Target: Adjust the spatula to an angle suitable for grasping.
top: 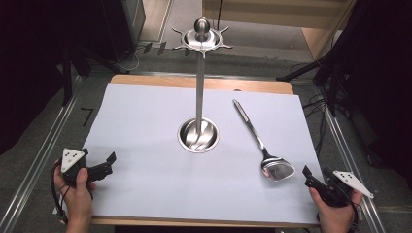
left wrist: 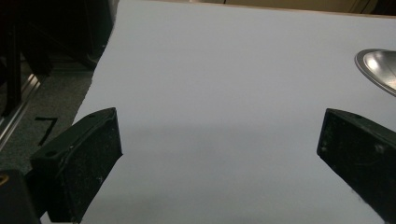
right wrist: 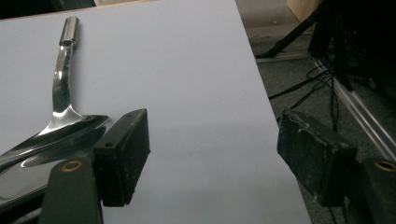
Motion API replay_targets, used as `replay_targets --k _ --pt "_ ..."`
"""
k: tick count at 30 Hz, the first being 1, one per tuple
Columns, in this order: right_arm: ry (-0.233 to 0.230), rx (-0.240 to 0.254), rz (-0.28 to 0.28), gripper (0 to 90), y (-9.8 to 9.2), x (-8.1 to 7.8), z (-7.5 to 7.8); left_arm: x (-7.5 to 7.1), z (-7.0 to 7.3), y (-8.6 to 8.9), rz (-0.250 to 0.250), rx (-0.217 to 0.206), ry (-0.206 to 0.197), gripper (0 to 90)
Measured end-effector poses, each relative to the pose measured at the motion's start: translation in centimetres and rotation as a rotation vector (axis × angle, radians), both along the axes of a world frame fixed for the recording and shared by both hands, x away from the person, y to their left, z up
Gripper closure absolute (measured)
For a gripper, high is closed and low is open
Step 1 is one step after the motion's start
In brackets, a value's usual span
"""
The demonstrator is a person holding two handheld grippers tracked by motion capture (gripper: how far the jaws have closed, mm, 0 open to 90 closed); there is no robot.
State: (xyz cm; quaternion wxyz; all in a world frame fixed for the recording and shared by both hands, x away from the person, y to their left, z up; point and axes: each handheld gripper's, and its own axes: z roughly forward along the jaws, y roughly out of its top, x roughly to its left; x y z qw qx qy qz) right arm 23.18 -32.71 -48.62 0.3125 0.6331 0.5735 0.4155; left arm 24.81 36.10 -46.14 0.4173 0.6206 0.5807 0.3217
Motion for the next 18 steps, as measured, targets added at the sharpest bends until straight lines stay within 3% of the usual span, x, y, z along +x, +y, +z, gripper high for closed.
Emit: replay_targets --k 3,9,13,14,15,18 --pt "-0.004 -0.024 0.006 30.8 0.4 0.1 0.1 0.0 0.0 0.0 -0.004 0.001 -0.003 0.5" --pt "-0.011 0.007 0.055 46.4 1.2 0.3 1.1 0.0 0.0 -0.1 -0.006 0.007 -0.001 0.5" --pt "0.013 -0.021 0.058 63.4 1.6 1.1 1.8 0.0 0.0 -0.1 -0.005 0.006 -0.001 0.5" --pt "0.013 -0.021 0.058 63.4 1.6 1.1 1.8 0.0 0.0 -0.1 -0.005 0.006 -0.001 0.5" --pt "0.025 -0.03 0.076 74.4 1.9 1.4 2.1 0.0 0.0 -0.1 -0.006 0.005 -0.003 0.5" --pt "0.04 -0.056 0.119 85.2 2.6 1.9 2.4 0.0 0.0 0.0 -0.005 0.004 -0.002 0.5"
